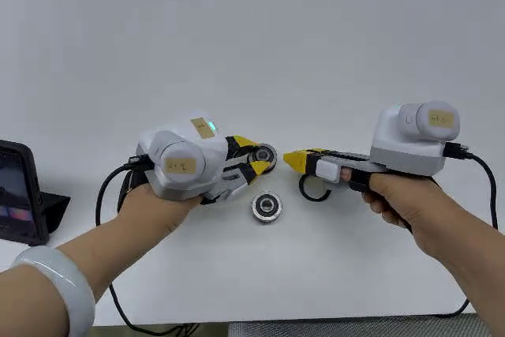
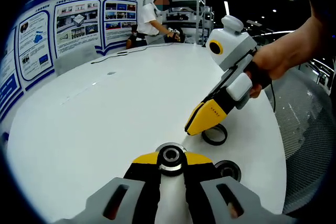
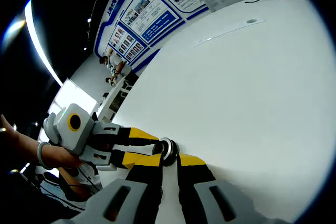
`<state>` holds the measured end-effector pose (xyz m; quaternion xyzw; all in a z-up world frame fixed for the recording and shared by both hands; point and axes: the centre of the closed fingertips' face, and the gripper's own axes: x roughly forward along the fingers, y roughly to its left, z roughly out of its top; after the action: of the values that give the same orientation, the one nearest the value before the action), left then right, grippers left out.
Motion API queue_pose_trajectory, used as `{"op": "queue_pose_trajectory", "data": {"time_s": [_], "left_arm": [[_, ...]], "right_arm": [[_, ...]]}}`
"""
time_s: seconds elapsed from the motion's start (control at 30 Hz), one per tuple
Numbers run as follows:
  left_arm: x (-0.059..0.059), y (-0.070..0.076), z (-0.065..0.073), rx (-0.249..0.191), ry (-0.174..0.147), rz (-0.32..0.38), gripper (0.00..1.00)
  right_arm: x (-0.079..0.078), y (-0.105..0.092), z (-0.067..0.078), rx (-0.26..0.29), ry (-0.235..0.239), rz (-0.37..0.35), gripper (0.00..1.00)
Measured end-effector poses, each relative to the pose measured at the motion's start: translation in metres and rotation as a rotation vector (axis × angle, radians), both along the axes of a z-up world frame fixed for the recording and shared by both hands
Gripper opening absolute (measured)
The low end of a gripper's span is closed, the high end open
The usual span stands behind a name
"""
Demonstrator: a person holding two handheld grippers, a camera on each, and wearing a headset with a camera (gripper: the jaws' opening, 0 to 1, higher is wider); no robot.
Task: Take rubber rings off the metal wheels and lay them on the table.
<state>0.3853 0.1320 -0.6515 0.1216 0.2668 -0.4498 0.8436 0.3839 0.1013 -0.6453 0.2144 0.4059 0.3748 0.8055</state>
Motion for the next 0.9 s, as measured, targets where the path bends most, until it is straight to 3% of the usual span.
{"op": "queue_pose_trajectory", "data": {"time_s": [0.47,0.9], "left_arm": [[0.001,0.0,-0.001,0.0,0.004,-0.007,0.14],[0.001,0.001,0.0,-0.004,0.003,-0.005,0.13]], "right_arm": [[0.005,0.013,-0.008,0.051,0.072,0.0,0.15],[0.004,0.022,-0.017,0.062,0.153,0.026,0.17]]}}
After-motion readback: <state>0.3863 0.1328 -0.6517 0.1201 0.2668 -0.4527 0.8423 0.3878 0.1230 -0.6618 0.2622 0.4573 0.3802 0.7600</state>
